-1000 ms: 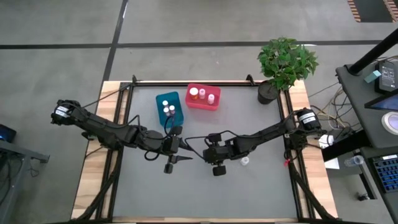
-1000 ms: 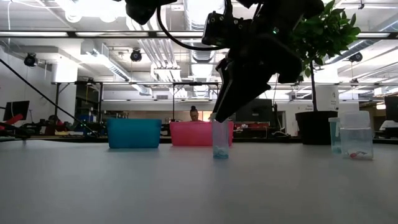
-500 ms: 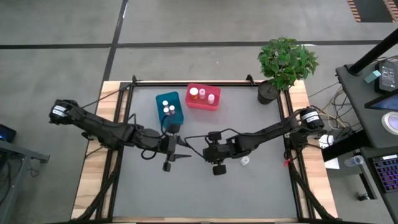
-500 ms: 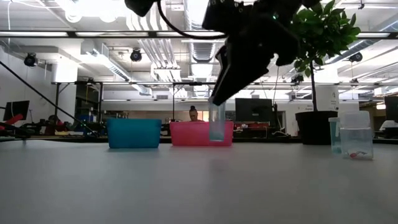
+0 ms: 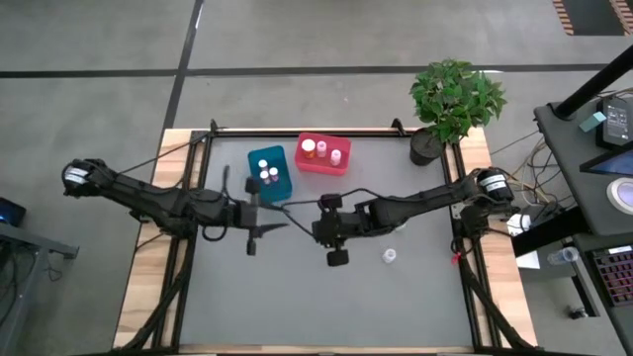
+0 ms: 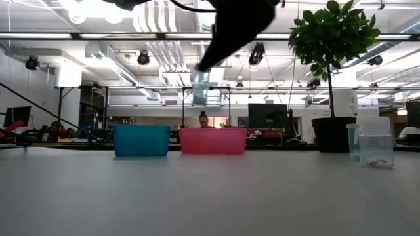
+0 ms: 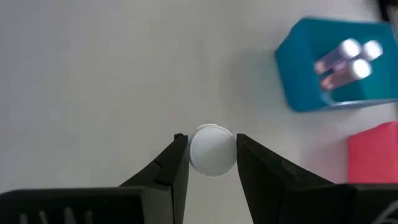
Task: Pick and place medicine bottles into bin by pill shape (circle, oval)
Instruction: Put the bottom blue tablet bottle into the blue bin
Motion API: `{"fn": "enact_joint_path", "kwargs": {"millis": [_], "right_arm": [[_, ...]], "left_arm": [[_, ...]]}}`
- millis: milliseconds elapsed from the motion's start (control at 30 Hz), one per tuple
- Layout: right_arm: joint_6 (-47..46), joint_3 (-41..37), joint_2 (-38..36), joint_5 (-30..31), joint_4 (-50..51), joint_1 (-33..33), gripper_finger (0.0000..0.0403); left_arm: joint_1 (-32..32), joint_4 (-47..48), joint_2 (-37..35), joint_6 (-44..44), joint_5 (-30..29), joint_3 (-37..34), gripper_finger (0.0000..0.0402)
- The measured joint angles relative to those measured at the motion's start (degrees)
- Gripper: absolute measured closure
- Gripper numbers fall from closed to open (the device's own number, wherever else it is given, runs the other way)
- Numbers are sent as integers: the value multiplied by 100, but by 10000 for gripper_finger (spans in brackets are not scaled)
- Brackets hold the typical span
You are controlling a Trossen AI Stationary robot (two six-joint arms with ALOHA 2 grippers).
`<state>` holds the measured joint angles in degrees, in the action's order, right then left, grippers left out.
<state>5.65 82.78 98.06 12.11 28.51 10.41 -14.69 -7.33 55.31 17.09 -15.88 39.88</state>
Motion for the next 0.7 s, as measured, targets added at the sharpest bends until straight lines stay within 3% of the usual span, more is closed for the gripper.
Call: {"fn": "enact_joint_path", "kwargs": {"millis": [200,500,700], "right_arm": [[120,359,13,-3,11,-374,291],[438,861,91,-52,-4,-837,291],[769,1372,405,-52,3,-1090,291]], "left_arm": [[146,-115,-711,524,-629,-394,270],[238,-117,-1606,830,-2561,-1021,270],[238,-267,-2039,891,-2820,-1231,270]]}}
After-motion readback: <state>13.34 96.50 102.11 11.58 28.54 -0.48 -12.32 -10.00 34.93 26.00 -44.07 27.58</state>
